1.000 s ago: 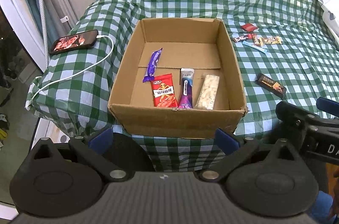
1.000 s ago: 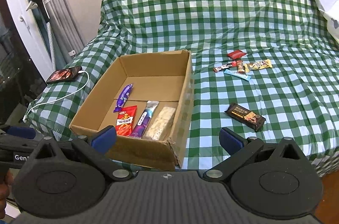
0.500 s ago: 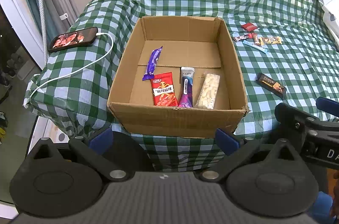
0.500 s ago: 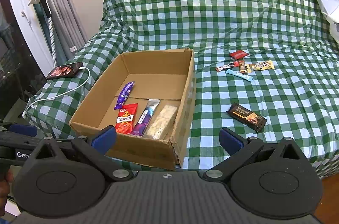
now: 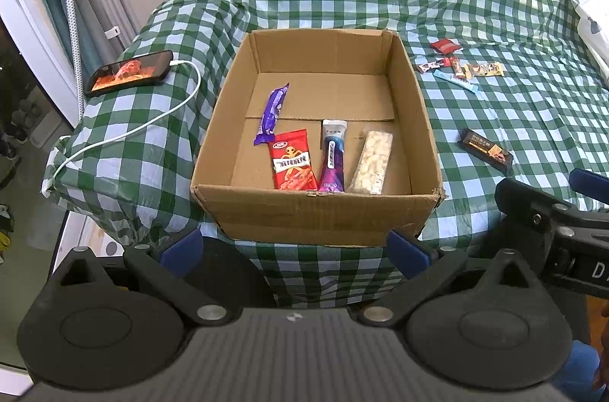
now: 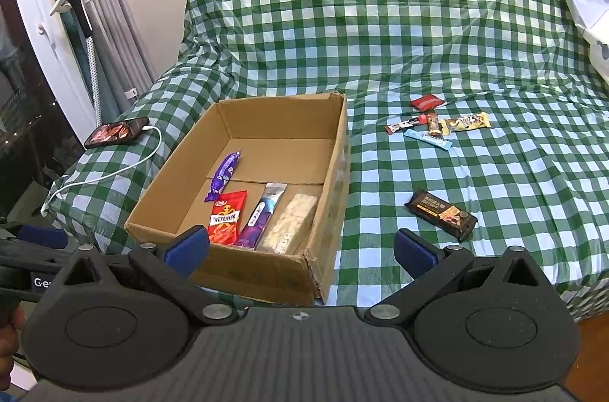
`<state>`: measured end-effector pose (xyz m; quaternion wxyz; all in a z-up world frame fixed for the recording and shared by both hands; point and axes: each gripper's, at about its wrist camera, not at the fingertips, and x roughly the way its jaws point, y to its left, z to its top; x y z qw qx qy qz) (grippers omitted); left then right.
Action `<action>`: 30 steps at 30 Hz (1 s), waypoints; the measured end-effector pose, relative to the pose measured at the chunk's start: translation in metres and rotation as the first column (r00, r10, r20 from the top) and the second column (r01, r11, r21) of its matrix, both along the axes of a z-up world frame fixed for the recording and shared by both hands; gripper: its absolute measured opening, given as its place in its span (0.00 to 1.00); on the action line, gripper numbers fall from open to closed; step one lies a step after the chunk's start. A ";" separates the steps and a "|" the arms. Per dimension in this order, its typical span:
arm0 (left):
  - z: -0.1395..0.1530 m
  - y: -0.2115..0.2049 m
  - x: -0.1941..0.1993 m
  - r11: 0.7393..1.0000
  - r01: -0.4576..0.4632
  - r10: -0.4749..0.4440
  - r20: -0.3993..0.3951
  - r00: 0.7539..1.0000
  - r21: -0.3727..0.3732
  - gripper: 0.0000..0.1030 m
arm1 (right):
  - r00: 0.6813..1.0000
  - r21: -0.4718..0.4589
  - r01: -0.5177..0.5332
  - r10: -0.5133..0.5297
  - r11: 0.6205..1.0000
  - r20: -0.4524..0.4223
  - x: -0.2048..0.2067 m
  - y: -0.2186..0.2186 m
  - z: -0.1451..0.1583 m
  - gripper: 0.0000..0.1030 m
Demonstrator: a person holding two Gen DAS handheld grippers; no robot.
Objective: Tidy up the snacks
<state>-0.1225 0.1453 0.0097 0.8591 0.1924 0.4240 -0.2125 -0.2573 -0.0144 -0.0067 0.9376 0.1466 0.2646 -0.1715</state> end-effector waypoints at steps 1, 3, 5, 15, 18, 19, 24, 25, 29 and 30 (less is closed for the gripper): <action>-0.001 0.000 0.000 1.000 0.000 0.000 -0.003 1.000 0.002 1.00 | 1.000 -0.001 0.000 0.000 1.000 0.000 0.000 0.000 0.000 0.99; -0.002 -0.001 0.001 1.000 0.000 0.000 -0.007 1.000 0.004 1.00 | 1.000 0.000 0.000 0.000 1.000 0.000 -0.001 0.000 0.000 0.99; -0.003 -0.002 0.002 1.000 0.001 -0.001 -0.011 1.000 0.005 1.00 | 1.000 0.002 0.001 -0.001 1.000 -0.002 -0.001 -0.001 -0.001 0.99; -0.013 -0.003 0.009 1.000 -0.004 0.005 -0.063 0.998 0.013 1.00 | 1.000 0.009 0.005 -0.005 1.000 -0.026 0.004 0.000 -0.007 0.99; -0.017 -0.002 0.011 1.000 -0.006 0.008 -0.081 0.997 0.013 1.00 | 0.999 0.010 0.007 -0.006 1.000 -0.035 0.005 -0.001 -0.009 0.99; -0.018 -0.002 0.012 1.000 -0.007 0.008 -0.089 0.996 0.013 1.00 | 0.999 0.010 0.007 -0.007 1.000 -0.037 0.006 -0.001 -0.009 0.99; -0.023 -0.002 0.014 1.000 -0.011 0.013 -0.116 0.993 0.012 1.00 | 0.999 0.008 0.007 -0.006 1.000 -0.053 0.008 -0.001 -0.011 0.99; -0.024 -0.002 0.015 1.000 -0.011 0.013 -0.121 0.993 0.011 1.00 | 0.998 0.008 0.007 -0.006 1.000 -0.057 0.009 -0.001 -0.011 0.99; -0.030 -0.002 0.018 1.000 -0.010 0.012 -0.155 0.988 0.011 1.00 | 0.996 0.014 0.003 -0.002 1.000 -0.084 0.013 -0.001 -0.014 0.99; -0.031 -0.002 0.018 1.000 -0.012 0.013 -0.162 0.987 0.010 1.00 | 0.995 0.016 0.002 0.000 1.000 -0.098 0.015 -0.001 -0.016 0.99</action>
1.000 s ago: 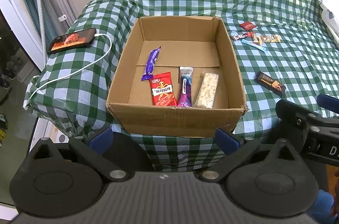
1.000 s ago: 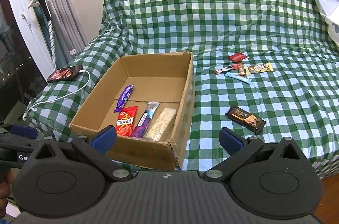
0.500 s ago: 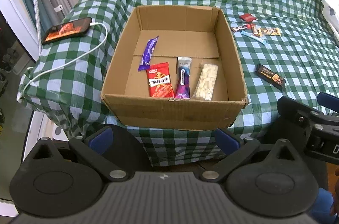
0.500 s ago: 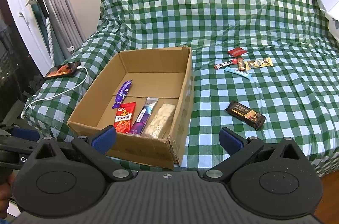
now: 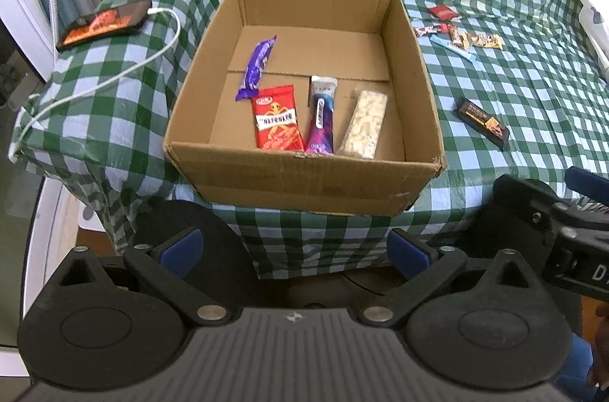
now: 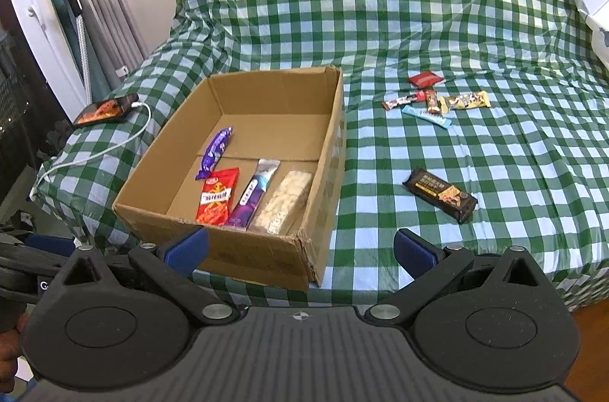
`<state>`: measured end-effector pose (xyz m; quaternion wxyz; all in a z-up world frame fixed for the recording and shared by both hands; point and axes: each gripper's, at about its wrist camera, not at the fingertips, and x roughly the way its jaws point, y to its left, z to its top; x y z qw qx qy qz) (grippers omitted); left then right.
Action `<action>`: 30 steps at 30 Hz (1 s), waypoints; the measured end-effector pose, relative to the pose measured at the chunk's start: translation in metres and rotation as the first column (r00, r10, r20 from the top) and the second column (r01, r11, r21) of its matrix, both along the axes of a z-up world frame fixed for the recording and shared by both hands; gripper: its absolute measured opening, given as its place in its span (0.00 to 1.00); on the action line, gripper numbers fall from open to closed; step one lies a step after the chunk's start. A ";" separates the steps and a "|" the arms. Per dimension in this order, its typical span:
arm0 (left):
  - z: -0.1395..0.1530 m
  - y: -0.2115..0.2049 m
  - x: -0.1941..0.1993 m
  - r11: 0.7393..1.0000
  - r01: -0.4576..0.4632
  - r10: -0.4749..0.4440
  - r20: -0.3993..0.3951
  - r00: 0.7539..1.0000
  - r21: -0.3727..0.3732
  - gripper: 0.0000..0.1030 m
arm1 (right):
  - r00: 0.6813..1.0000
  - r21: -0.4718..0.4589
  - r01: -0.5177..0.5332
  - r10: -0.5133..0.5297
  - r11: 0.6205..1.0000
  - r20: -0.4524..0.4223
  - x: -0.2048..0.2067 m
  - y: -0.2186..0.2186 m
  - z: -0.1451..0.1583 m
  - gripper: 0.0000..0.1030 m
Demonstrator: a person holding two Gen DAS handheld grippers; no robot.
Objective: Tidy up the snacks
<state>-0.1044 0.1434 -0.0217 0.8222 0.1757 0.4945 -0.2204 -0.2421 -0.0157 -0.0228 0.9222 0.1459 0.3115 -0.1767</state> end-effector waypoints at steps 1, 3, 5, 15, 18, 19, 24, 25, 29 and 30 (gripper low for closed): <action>-0.001 0.000 0.001 1.000 -0.001 0.001 -0.005 1.000 -0.003 1.00 | 1.000 0.000 0.000 0.000 1.000 -0.014 0.001 0.000 -0.001 0.99; -0.002 0.001 0.002 1.000 -0.007 0.007 -0.008 1.000 -0.012 1.00 | 1.000 0.000 0.002 -0.002 1.000 -0.031 0.003 0.000 -0.003 0.99; -0.004 0.002 0.005 1.000 -0.010 0.010 -0.012 1.000 -0.013 1.00 | 0.999 0.002 0.002 -0.001 1.000 -0.039 0.005 0.000 -0.004 0.99; -0.007 0.001 0.013 0.999 -0.022 0.022 -0.007 1.000 -0.032 1.00 | 0.997 -0.010 -0.035 0.034 0.999 -0.069 0.018 0.005 -0.009 0.99; -0.005 0.000 0.015 0.999 -0.021 0.022 0.007 1.000 -0.036 1.00 | 0.998 -0.013 -0.035 0.034 0.999 -0.062 0.020 0.005 -0.008 0.99; -0.005 -0.001 0.017 0.999 -0.022 0.022 0.009 1.000 -0.037 1.00 | 0.998 -0.014 -0.035 0.034 0.999 -0.060 0.022 0.004 -0.007 0.99; 0.001 -0.007 0.026 0.998 -0.031 0.031 0.009 0.999 -0.053 1.00 | 0.998 -0.027 -0.045 0.043 0.999 -0.046 0.028 0.002 -0.005 0.99; 0.004 -0.009 0.028 0.998 -0.033 0.033 0.014 0.999 -0.055 1.00 | 0.998 -0.032 -0.047 0.046 0.998 -0.039 0.029 0.001 -0.003 0.99; 0.011 -0.019 0.035 0.998 -0.031 0.033 0.041 0.999 -0.056 1.00 | 0.999 -0.030 -0.042 0.041 0.999 -0.008 0.033 -0.004 0.002 0.99; 0.013 -0.022 0.037 0.998 -0.030 0.032 0.043 0.999 -0.054 1.00 | 0.999 -0.024 -0.039 0.039 0.999 -0.002 0.034 -0.007 0.003 0.99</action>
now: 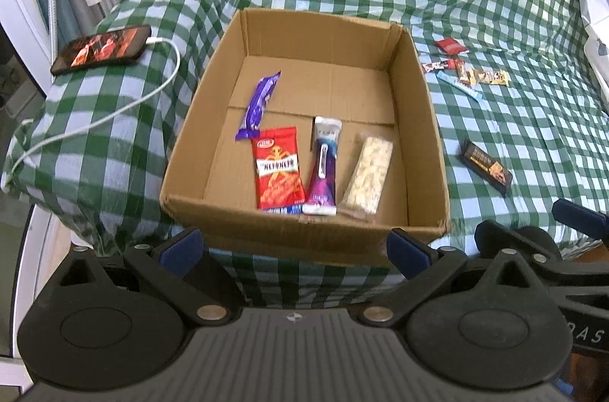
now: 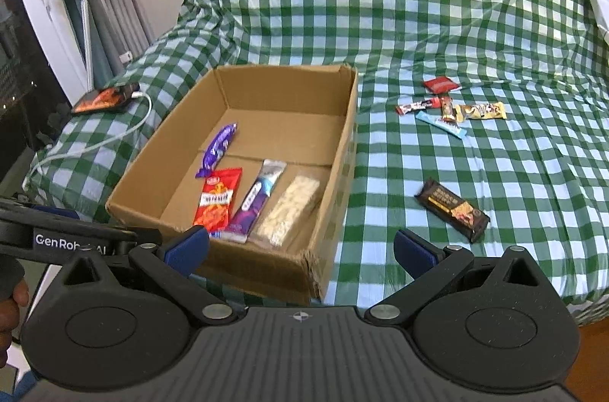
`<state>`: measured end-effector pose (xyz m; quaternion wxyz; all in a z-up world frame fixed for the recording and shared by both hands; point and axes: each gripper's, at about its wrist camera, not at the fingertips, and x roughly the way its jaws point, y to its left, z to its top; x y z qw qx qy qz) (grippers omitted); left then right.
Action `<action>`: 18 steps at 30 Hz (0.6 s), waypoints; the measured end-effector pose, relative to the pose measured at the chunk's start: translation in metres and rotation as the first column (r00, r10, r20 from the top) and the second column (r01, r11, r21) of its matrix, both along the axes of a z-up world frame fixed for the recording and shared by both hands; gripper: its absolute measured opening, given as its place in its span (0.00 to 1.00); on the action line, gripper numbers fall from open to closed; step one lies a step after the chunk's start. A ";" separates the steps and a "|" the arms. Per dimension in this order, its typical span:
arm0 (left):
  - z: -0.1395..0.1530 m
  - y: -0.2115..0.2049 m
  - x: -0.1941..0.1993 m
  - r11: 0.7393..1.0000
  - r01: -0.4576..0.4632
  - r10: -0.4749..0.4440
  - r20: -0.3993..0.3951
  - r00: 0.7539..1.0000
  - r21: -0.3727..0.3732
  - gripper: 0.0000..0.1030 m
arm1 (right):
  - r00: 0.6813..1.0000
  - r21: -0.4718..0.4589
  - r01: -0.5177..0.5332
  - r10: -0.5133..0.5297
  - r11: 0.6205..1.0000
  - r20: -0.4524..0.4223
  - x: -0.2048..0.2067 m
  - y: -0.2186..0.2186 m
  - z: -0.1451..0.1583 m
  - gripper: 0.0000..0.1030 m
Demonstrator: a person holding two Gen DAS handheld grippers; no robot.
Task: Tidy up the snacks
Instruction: 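Grasp the dark chocolate biscuit bar with the right tool while the left tool grasps the blue stick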
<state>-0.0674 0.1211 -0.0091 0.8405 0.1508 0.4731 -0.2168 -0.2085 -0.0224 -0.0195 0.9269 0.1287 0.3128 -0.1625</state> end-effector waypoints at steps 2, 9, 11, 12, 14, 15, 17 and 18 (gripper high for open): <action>0.001 -0.006 0.004 1.000 0.003 -0.003 0.000 1.000 0.006 1.00 | 1.000 0.014 0.006 -0.006 1.000 0.007 0.002 -0.005 0.001 0.99; 0.000 -0.032 0.014 0.998 0.032 -0.032 0.001 0.999 0.044 1.00 | 0.998 0.057 0.054 -0.055 0.997 0.017 0.005 -0.031 -0.003 0.99; -0.001 -0.041 0.018 0.997 0.045 -0.045 0.002 0.999 0.055 1.00 | 0.997 0.064 0.071 -0.072 0.995 0.018 0.005 -0.041 -0.005 0.99; -0.002 -0.046 0.020 0.997 0.049 -0.049 0.003 0.999 0.059 1.00 | 0.997 0.060 0.080 -0.081 0.995 0.015 0.006 -0.048 -0.006 0.99; -0.003 -0.056 0.027 0.996 0.055 -0.055 0.002 0.998 0.066 1.00 | 0.995 0.034 0.102 -0.103 0.994 0.014 0.008 -0.061 -0.007 0.99; -0.004 -0.062 0.030 0.996 0.057 -0.057 0.000 0.998 0.070 1.00 | 0.994 0.010 0.111 -0.111 0.994 0.017 0.009 -0.071 -0.008 0.99; -0.005 -0.075 0.037 0.995 0.063 -0.063 -0.007 0.998 0.073 1.00 | 0.992 -0.054 0.128 -0.129 0.990 -0.017 0.018 -0.095 -0.018 0.99; -0.005 -0.081 0.040 0.995 0.068 -0.067 -0.007 0.998 0.073 1.00 | 0.989 -0.080 0.142 -0.145 0.987 -0.036 0.023 -0.107 -0.024 0.99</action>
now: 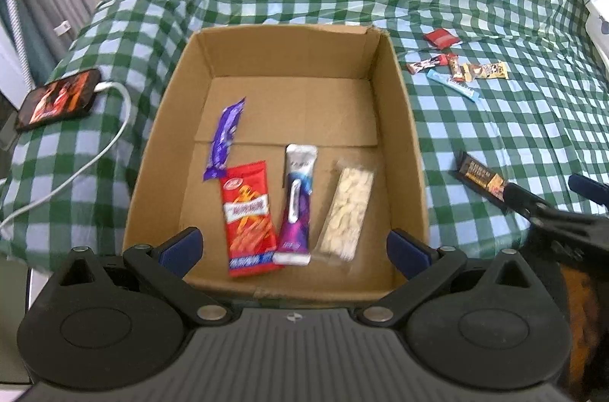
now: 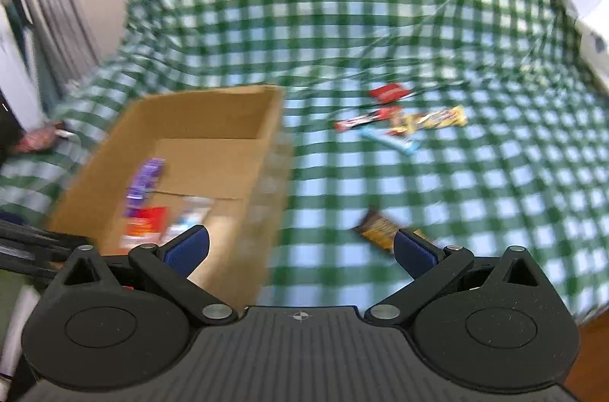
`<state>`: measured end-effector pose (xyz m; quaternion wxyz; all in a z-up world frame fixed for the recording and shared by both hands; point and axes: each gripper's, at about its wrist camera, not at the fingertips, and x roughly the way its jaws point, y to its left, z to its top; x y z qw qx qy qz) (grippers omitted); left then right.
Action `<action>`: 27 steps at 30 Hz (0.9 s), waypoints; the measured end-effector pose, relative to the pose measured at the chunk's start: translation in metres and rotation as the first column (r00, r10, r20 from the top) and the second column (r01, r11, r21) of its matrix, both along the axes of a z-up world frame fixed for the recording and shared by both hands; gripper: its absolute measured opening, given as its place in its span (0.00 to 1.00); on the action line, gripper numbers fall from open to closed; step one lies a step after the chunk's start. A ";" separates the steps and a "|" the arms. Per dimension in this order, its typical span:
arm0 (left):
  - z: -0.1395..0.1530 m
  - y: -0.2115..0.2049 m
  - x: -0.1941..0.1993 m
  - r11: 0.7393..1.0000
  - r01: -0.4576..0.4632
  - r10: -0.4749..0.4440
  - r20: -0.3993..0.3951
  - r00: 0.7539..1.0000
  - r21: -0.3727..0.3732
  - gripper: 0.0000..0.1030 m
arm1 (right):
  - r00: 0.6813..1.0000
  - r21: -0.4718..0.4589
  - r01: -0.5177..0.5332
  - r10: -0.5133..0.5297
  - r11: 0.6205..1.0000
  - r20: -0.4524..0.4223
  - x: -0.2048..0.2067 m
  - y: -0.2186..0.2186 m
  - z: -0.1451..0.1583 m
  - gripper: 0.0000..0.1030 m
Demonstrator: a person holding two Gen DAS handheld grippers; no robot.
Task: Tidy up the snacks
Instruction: 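Grasp the dark chocolate biscuit bar with the right tool while the left tool grasps the blue stick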
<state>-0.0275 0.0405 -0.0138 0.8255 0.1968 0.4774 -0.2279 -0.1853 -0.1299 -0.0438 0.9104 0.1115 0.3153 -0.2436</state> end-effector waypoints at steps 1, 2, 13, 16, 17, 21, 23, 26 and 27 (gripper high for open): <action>0.000 -0.007 0.003 1.000 0.004 -0.004 0.000 1.000 0.002 1.00 | 1.000 -0.020 0.007 -0.007 1.000 -0.021 0.005 -0.014 -0.008 0.99; 0.000 -0.014 0.007 1.000 0.009 -0.009 0.003 1.000 0.005 1.00 | 0.999 -0.032 0.007 -0.008 0.999 -0.047 0.011 -0.027 -0.017 0.99; -0.013 -0.124 0.048 0.999 0.037 -0.037 -0.055 0.998 -0.005 1.00 | 0.921 0.083 -0.093 0.118 0.992 -0.371 0.090 -0.125 -0.130 0.65; -0.020 -0.164 0.061 0.998 0.035 -0.041 -0.110 0.993 -0.057 1.00 | 0.937 0.040 -0.146 0.151 0.989 -0.315 0.090 -0.121 -0.128 0.39; -0.023 -0.177 0.065 0.997 0.032 -0.040 -0.125 0.991 -0.065 1.00 | 0.946 0.027 -0.123 0.125 0.992 -0.299 0.088 -0.124 -0.126 0.39; -0.049 -0.249 0.076 0.995 0.059 -0.070 -0.137 0.988 -0.087 1.00 | 0.970 0.038 0.103 -0.092 0.994 -0.223 0.063 -0.174 -0.112 0.39; -0.076 -0.288 0.085 0.997 0.053 -0.061 -0.155 0.986 -0.060 1.00 | 0.959 0.042 0.213 -0.200 0.976 -0.202 0.045 -0.205 -0.111 0.39; -0.126 -0.340 0.106 1.000 0.023 -0.024 -0.214 0.977 -0.003 1.00 | 0.942 0.068 0.287 -0.269 0.955 -0.201 0.026 -0.237 -0.119 0.39; -0.141 -0.354 0.114 1.000 0.006 -0.002 -0.226 0.974 0.019 1.00 | 0.939 0.085 0.299 -0.278 0.950 -0.201 0.022 -0.246 -0.123 0.39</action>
